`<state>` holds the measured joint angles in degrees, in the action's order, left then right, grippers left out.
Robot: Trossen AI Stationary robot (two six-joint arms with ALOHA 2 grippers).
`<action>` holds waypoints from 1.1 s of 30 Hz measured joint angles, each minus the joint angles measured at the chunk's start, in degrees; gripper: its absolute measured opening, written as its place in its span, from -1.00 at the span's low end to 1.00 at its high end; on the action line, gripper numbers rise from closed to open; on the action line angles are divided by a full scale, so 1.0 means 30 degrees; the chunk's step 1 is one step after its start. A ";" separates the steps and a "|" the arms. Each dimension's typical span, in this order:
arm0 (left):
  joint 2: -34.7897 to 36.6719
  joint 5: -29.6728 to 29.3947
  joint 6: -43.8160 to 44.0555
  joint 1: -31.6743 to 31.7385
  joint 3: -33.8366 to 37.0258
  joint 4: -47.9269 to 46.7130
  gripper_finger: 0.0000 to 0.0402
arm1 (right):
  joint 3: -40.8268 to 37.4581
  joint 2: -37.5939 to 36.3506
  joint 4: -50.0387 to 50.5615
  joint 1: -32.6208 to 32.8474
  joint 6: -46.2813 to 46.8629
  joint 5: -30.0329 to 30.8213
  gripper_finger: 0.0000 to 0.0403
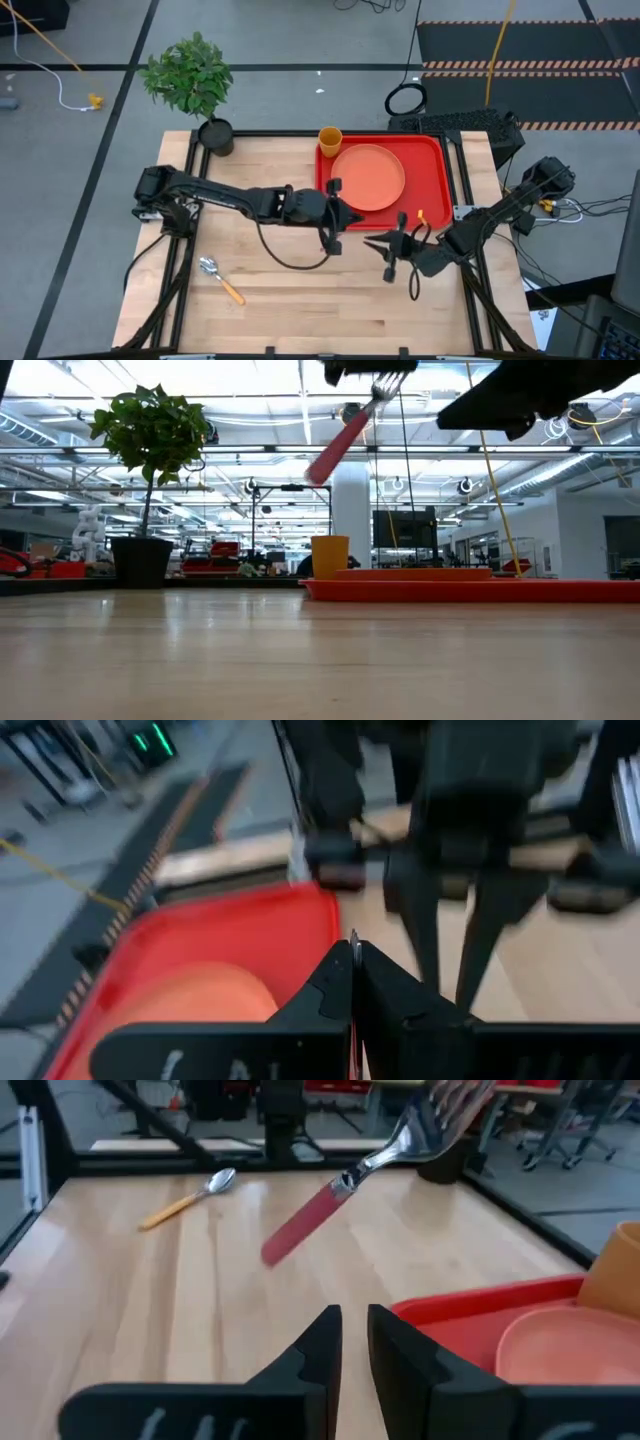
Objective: Pick and place plate/cup/fork/spoon on tray
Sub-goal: Put the pink fork to the right of the orange plate on the red tray
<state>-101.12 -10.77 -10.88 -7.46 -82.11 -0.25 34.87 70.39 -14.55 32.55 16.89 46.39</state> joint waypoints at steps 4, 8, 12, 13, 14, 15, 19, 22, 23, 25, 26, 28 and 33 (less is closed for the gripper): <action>-0.0137 -0.0761 -0.0144 -0.0166 0.0000 0.1574 -0.97 | 0.0000 0.0004 -0.0999 -0.0687 -0.1497 0.0002 -0.79; -0.0376 -0.0793 -0.0607 -0.0184 0.0007 0.2177 -0.98 | 0.0000 0.0006 -0.2167 -0.1294 -0.2671 -0.0030 -0.75; -0.0628 -0.1902 -0.0855 -0.0197 0.0000 0.2714 -0.97 | 0.0000 0.0004 -0.2648 -0.1823 -0.2856 -0.0714 -0.59; -0.0771 -0.2635 -0.0770 -0.0206 0.0000 0.2912 -0.97 | 0.0000 0.0002 -0.2651 -0.1959 -0.2727 -0.1026 -0.53; -0.0877 -0.3571 -0.0640 -0.0206 0.0000 0.3103 -0.97 | 0.0000 0.0004 -0.2648 -0.2049 -0.2509 -0.1039 -0.48; -0.0935 -0.4562 -0.0564 -0.0192 0.0000 0.3035 -0.97 | -0.0007 0.0010 -0.2637 -0.2148 -0.2308 -0.1010 -0.42; -0.1389 -0.5631 -0.0237 -0.0156 -0.0051 0.4167 -0.98 | -0.0007 0.0161 -0.2645 -0.2866 -0.1040 -0.0998 -0.23; -0.1846 -0.5595 -0.0415 -0.0415 0.0012 0.5130 -0.97 | -0.0129 0.0324 -0.2684 -0.3172 -0.0441 -0.1096 -0.14; -0.2051 -0.5705 -0.0499 -0.0481 -0.0028 0.5623 -0.98 | -0.0224 0.0362 -0.2717 -0.3244 -0.0259 -0.1170 -0.12; -0.2261 -0.6311 -0.0884 -0.0707 -0.0007 0.5830 -0.98 | -0.0471 0.0393 -0.2567 -0.3299 0.0032 -0.1131 -0.09; -0.2417 -0.6651 -0.0985 -0.0754 -0.0007 0.6265 -0.98 | -0.0608 0.0393 -0.2764 -0.3333 0.0062 -0.1109 -0.08; -0.2535 -0.7005 -0.0990 -0.0789 -0.0007 0.6678 -0.98 | -0.0964 0.0389 -0.3574 -0.3336 -0.0045 -0.1057 -0.07; -0.2528 -0.7009 -0.0916 -0.0810 -0.0007 0.7263 -0.99 | -0.1911 0.0412 -0.6477 -0.3401 -0.0497 -0.1854 -0.09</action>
<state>-108.71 -31.80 -13.63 -9.89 -82.13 21.54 29.14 71.63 -33.98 22.35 15.39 40.83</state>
